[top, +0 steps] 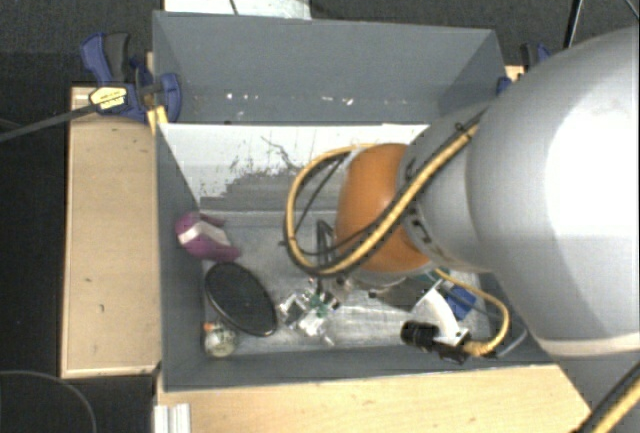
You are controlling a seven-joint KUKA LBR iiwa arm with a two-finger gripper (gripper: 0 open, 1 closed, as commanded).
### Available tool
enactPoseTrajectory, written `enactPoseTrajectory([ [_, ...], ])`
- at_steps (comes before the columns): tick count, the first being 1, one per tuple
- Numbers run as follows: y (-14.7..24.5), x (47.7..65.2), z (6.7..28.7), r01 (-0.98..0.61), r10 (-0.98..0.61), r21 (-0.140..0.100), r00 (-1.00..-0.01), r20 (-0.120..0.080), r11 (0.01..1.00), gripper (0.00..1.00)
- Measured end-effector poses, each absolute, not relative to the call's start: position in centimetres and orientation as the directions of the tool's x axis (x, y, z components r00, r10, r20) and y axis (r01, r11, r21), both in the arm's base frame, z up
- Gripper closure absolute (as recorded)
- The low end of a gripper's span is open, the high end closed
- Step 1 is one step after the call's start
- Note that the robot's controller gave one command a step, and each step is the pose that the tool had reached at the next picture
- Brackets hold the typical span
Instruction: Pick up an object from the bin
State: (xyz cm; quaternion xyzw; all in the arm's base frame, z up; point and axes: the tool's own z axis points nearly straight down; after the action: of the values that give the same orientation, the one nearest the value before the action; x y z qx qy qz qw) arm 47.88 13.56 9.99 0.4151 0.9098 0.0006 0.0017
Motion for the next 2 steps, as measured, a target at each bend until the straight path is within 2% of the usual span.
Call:
enactPoseTrajectory([
  [1,14.6,48.0,7.2,0.922,0.922,0.006,-0.388,-0.002,0.388,0.0],
  [2,11.4,47.8,7.3,0.895,0.895,0.006,-0.447,0.001,0.447,0.0],
])
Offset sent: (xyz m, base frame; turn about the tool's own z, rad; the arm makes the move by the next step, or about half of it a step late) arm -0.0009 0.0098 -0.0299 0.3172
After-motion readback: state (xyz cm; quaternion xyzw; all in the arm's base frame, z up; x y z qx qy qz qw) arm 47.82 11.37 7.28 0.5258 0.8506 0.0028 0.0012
